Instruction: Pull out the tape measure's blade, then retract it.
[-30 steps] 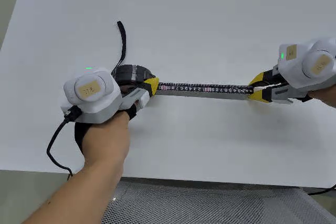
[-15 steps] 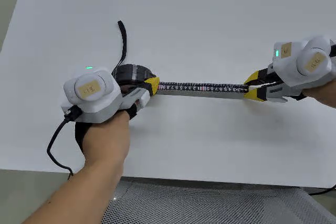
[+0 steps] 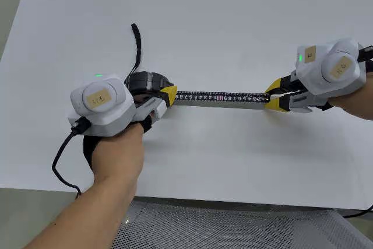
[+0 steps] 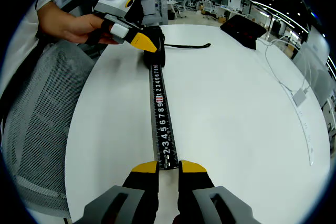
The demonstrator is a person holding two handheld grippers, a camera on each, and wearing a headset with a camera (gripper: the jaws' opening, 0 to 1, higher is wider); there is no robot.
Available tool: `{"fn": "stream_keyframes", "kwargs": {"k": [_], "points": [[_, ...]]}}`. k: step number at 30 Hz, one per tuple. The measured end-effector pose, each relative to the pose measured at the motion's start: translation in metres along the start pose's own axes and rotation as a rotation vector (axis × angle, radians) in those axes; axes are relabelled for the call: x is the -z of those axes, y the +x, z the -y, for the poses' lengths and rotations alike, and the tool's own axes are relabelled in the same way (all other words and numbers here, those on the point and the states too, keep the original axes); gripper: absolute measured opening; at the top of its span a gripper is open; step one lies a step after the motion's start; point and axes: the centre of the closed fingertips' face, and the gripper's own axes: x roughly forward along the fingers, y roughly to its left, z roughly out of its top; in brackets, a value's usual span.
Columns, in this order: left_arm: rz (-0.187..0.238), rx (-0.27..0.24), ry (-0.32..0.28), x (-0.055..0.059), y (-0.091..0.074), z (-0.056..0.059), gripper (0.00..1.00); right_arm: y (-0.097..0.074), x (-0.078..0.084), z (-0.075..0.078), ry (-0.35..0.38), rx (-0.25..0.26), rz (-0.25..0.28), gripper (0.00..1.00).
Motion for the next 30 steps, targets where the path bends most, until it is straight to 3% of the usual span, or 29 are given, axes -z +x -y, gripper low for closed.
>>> {"fn": "stream_keyframes", "kwargs": {"k": [30], "points": [[0.001, 0.006, -0.01, 0.0, -0.001, 0.001, 0.57, 0.019, -0.024, 0.0, -0.013, -0.021, 0.021, 0.09]]}}
